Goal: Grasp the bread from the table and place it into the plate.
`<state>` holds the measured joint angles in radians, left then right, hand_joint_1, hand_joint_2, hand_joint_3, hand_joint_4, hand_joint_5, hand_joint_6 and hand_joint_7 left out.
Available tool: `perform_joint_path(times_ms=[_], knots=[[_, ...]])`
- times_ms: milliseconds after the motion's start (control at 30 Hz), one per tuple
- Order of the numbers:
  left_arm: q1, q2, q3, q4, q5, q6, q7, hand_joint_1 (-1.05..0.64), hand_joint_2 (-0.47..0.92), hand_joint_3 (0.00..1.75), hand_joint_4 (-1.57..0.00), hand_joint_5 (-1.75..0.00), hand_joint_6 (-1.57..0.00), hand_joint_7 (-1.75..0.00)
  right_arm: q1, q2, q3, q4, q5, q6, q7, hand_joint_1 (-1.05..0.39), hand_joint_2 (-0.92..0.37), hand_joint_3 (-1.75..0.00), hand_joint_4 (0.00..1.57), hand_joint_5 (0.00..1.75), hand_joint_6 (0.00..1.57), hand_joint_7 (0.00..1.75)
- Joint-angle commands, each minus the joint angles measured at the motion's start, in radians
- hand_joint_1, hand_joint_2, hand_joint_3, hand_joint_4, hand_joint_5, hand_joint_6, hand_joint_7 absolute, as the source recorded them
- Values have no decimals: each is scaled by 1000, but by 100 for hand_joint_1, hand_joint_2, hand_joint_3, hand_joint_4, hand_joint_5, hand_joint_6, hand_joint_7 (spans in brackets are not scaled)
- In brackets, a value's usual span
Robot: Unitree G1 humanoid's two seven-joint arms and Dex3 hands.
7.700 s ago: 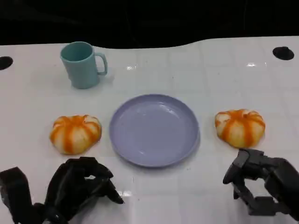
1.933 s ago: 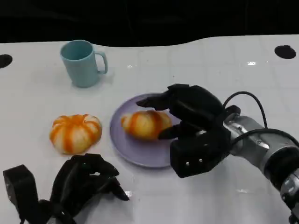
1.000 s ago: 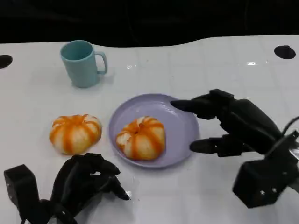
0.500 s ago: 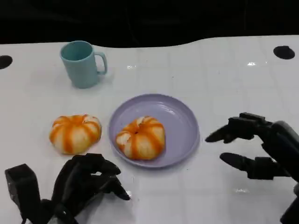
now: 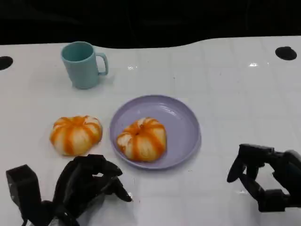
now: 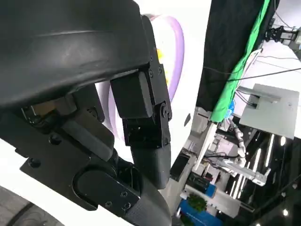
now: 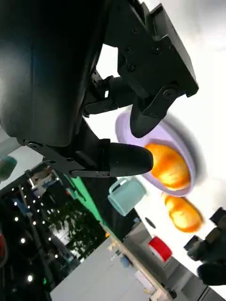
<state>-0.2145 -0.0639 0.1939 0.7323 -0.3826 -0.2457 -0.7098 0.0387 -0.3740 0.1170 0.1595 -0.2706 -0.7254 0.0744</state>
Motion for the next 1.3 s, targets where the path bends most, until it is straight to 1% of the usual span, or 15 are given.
perform_joint_path(times_ms=[33,200,333,567,700,800,1033,1300], knots=[[5,12,6,-8,-6,-3,-3,-105,69,0,-157,-61,-157,-22,50,2,-15,-20,26,10,10,-9,-49,-126,70,175,48,161],[6,15,4,-10,1,-1,5,-105,69,1,-157,-61,-157,-22,63,24,-14,12,3,-9,-14,-9,-49,-125,70,175,46,162],[9,17,5,-16,-3,2,1,-105,70,0,-157,-61,-157,-22,63,38,-9,36,19,-11,-9,-10,-50,-125,69,175,45,163],[12,24,8,-19,-7,2,-9,-105,70,0,-157,-59,-157,-21,37,62,-1,95,17,-25,-13,-11,-55,-121,66,175,44,163],[12,29,8,-19,-6,3,-10,-105,70,0,-157,-59,-157,-21,22,78,-4,115,16,-25,-23,-11,-56,-119,67,175,45,163],[11,31,9,-18,-9,8,-11,-105,70,0,-157,-59,-157,-21,13,82,-2,129,29,-27,-12,-12,-56,-121,68,175,45,163],[12,32,8,-12,-9,-3,-18,-105,70,0,-157,-58,-157,-21,4,87,-1,165,36,-58,-12,-12,-54,-122,69,175,45,164],[15,29,9,-18,-13,10,-15,-105,70,0,-157,-59,-157,-21,5,98,-11,184,22,-100,-44,-12,-52,-123,69,175,47,162]])
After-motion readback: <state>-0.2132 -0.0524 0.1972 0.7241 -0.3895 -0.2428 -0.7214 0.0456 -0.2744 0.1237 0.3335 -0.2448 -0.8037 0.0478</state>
